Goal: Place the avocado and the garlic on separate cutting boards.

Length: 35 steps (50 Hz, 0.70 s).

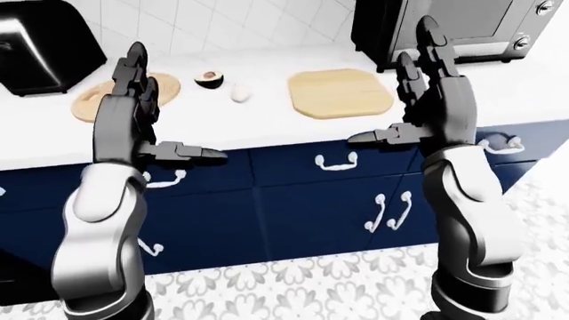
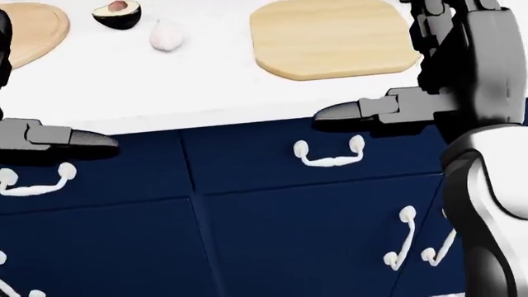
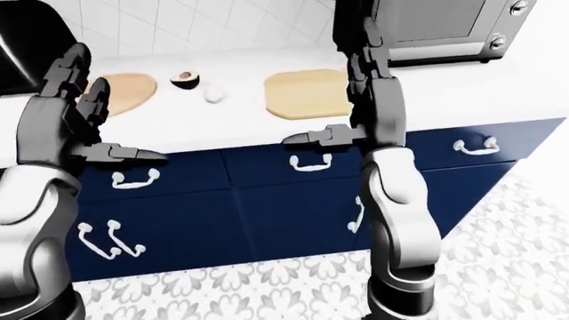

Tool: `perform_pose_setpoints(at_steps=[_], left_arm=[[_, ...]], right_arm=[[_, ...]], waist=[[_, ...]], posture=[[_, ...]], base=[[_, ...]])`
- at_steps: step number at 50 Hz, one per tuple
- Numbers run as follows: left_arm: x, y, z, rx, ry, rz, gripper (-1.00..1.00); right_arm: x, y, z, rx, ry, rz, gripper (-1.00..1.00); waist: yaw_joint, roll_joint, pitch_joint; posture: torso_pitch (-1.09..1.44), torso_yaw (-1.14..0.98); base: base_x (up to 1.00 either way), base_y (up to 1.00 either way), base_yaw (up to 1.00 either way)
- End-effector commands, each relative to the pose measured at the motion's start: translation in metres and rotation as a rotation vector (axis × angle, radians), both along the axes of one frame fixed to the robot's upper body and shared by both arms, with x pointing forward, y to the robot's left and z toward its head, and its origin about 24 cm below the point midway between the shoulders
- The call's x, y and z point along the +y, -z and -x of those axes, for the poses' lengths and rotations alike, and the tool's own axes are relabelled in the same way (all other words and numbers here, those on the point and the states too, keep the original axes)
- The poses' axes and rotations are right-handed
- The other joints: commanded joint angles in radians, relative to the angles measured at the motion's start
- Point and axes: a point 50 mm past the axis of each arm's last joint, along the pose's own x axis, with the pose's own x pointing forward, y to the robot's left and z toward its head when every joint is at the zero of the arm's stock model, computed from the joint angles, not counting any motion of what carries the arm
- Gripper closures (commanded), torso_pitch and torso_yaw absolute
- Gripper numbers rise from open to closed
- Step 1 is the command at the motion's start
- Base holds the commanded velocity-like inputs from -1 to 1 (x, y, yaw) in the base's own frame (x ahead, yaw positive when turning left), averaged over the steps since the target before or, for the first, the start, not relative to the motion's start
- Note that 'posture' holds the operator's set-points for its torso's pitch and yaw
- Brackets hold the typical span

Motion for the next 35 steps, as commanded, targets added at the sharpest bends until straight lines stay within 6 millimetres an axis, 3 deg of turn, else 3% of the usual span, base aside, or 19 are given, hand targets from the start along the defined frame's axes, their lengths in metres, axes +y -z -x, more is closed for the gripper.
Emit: perform_pose_setpoints(at_steps=[1,6,12,15,17,18,19,21,23,24,25,26,27,28,31,33,35], left_arm=[[-0.001,-0.014,0.005,-0.082,-0.006,-0.016,-1.0],[-0.002,-0.012,0.004,-0.076,-0.001,-0.017,-1.0],[-0.003,-0.012,0.001,-0.073,0.002,-0.018,-1.0],[-0.003,-0.013,0.001,-0.072,0.006,-0.022,-1.0],[-0.002,-0.013,0.002,-0.072,0.005,-0.023,-1.0],[-0.001,-0.013,0.003,-0.073,0.002,-0.022,-1.0],[-0.001,-0.012,0.004,-0.072,-0.001,-0.022,-1.0],[-0.001,-0.012,0.005,-0.073,-0.003,-0.022,-1.0],[-0.001,-0.015,0.005,-0.077,-0.004,-0.023,-1.0],[-0.001,-0.015,0.006,-0.078,-0.003,-0.022,-1.0],[-0.002,-0.015,0.006,-0.077,-0.002,-0.022,-1.0],[-0.002,-0.015,0.005,-0.076,-0.001,-0.023,-1.0],[-0.003,-0.016,0.004,-0.073,0.004,-0.028,-1.0],[-0.003,-0.018,0.004,-0.076,0.003,-0.027,-1.0],[-0.003,-0.016,0.006,-0.079,-0.003,-0.026,-1.0],[-0.002,-0.018,0.006,-0.08,-0.005,-0.029,-1.0],[-0.004,-0.017,0.005,-0.077,-0.001,-0.031,-1.0]], right_arm=[[0.001,-0.014,0.006,-0.082,-0.005,0.012,-1.0],[0.0,-0.011,0.005,-0.075,-0.008,0.004,-1.0],[0.001,-0.011,0.004,-0.072,-0.013,0.003,-1.0],[0.001,-0.009,0.005,-0.07,-0.01,-0.001,-1.0],[0.001,-0.008,0.006,-0.067,-0.01,-0.005,-1.0],[0.001,-0.008,0.006,-0.071,-0.014,-0.006,-1.0],[0.001,-0.008,0.006,-0.07,-0.015,0.002,-1.0],[0.001,-0.01,0.008,-0.075,-0.019,0.007,-1.0],[0.0,-0.01,0.008,-0.073,-0.015,0.007,-1.0],[0.0,-0.011,0.007,-0.072,-0.018,0.008,-1.0],[0.002,-0.012,0.006,-0.072,-0.018,0.015,-1.0],[0.003,-0.016,0.006,-0.082,-0.025,0.017,-1.0],[0.004,-0.017,0.006,-0.08,-0.033,0.011,-1.0],[0.004,-0.018,0.006,-0.08,-0.032,0.012,-1.0],[0.004,-0.012,0.007,-0.078,-0.031,0.018,-1.0],[0.003,-0.011,0.006,-0.076,-0.028,0.016,-1.0],[0.003,-0.012,0.007,-0.078,-0.029,0.008,-1.0]], waist=[[-0.004,0.009,-0.023],[-0.001,-0.039,-0.018],[0.001,-0.08,-0.014],[0.004,-0.119,-0.017],[0.001,-0.089,-0.016],[0.001,-0.103,-0.023],[0.0,-0.102,-0.015],[-0.005,-0.083,-0.014],[-0.017,-0.048,0.022],[-0.02,-0.03,0.026],[-0.019,-0.008,0.015],[-0.015,0.04,-0.005],[-0.008,-0.011,0.023],[-0.013,-0.011,0.034],[0.001,-0.041,0.019],[0.008,-0.057,0.026],[0.014,-0.077,0.003]], posture=[[0.0,0.0],[0.0,0.0],[0.0,0.0],[0.0,0.0],[0.0,0.0],[0.0,0.0],[0.0,0.0],[0.0,0.0],[0.0,0.0],[0.0,0.0],[0.0,0.0],[0.0,0.0],[0.0,0.0],[0.0,0.0],[0.0,0.0],[0.0,0.0],[0.0,0.0]], base=[[0.0,0.4,0.0],[0.0,0.4,0.0],[0.0,0.4,0.0],[0.0,0.36,0.0],[0.0,0.3,0.0],[0.13,0.18,0.0],[0.19,0.12,0.0],[0.27,0.12,0.0],[0.41,0.12,0.0],[0.4,0.17,0.0],[0.41,0.18,0.0],[0.57,0.34,0.0],[0.62,0.36,0.0],[0.62,0.35,0.0],[0.63,0.36,0.0],[0.46,0.39,0.0],[0.31,0.23,0.0]])
